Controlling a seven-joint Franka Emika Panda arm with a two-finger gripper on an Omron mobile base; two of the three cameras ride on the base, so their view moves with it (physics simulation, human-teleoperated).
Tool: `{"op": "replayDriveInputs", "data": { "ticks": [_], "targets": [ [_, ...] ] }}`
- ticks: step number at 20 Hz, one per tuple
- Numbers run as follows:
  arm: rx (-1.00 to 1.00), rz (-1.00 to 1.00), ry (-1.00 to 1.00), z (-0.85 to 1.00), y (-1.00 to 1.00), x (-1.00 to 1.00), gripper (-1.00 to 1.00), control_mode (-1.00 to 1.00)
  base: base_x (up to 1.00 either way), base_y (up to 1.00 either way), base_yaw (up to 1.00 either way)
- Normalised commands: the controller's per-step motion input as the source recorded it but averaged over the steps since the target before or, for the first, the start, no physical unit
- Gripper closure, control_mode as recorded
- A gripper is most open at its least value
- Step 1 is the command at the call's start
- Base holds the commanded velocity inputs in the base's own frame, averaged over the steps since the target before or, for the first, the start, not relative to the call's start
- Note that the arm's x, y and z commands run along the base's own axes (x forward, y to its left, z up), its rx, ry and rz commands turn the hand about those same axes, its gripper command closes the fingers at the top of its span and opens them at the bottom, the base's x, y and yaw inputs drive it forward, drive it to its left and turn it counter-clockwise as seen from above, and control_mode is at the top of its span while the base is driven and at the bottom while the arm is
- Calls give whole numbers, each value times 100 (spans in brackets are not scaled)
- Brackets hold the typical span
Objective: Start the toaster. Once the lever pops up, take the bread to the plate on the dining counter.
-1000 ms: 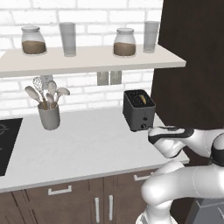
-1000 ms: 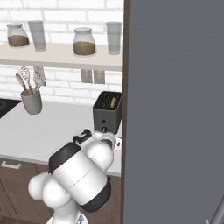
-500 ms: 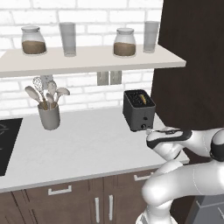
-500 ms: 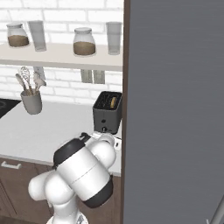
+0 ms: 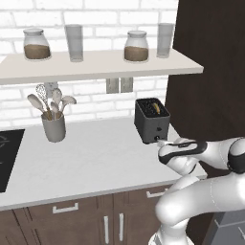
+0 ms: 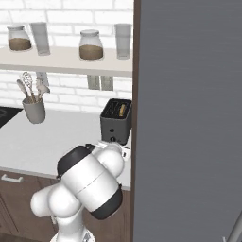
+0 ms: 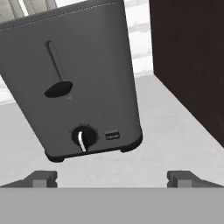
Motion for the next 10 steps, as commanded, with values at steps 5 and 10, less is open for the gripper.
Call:
{"op": "replayDriveInputs", "data": {
  "ticks": [5,10],
  "targets": [
    [0,0,0,0,21,0,-100,-100,0,0,0],
    [0,0,0,0,13,0,-100,-100,0,0,0]
  ]
}}
